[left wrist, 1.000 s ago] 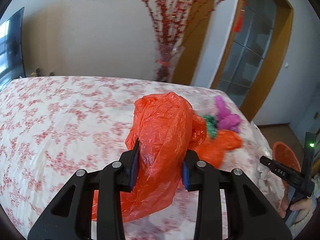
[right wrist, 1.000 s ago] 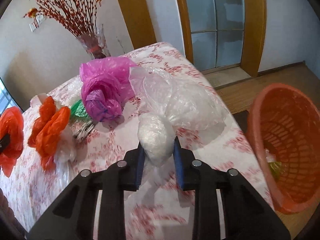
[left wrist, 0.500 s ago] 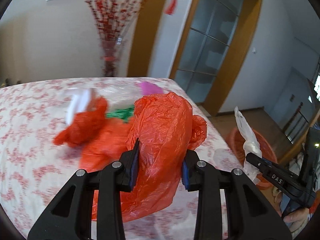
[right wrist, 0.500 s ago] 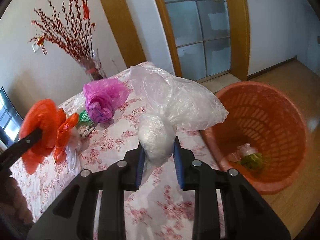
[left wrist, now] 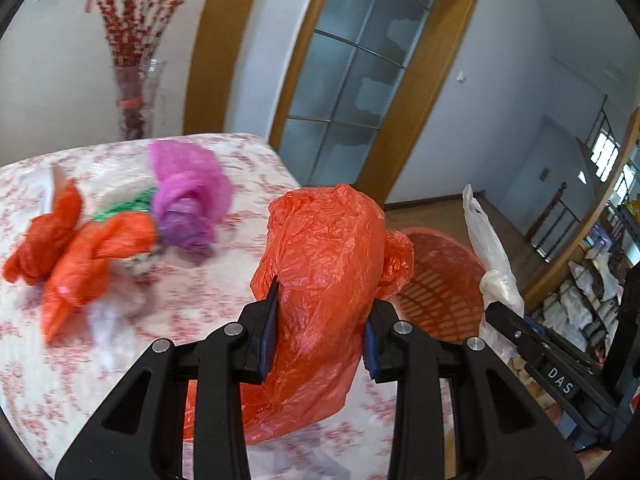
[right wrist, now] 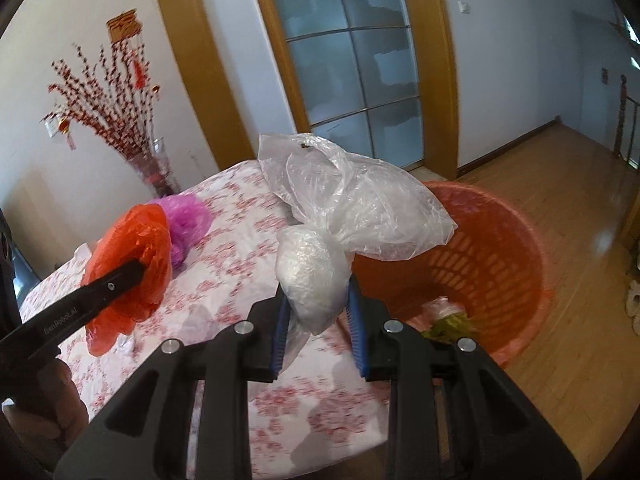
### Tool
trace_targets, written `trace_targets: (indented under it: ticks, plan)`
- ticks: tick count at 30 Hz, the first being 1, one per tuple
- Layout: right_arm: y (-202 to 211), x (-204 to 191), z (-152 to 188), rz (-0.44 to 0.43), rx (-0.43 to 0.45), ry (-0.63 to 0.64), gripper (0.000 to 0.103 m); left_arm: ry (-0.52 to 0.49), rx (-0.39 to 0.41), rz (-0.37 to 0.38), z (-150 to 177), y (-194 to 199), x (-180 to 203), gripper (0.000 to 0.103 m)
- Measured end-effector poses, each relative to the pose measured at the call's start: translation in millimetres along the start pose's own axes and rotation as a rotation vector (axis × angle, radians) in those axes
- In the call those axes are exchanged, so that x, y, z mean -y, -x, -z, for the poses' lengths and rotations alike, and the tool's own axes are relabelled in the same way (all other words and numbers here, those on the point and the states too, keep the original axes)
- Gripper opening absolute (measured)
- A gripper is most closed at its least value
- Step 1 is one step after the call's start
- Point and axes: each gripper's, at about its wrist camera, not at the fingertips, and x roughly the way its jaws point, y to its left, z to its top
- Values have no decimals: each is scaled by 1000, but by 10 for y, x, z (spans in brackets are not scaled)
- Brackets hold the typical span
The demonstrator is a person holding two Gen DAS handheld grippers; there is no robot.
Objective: Collect trash
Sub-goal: 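Carry both bags over the wastebasket and open both tools to drop them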
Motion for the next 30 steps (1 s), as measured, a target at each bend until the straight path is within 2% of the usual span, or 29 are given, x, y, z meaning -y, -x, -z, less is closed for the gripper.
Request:
trace_targets:
  ticks: [18,30]
  plan:
    - [-189,779,-64,91,2,-125,27,-70,-71,138,-26,-602,778,34]
    - [-427,1076,-88,112,-14,-186,29,-107,-135,201,33,-964,1111,34]
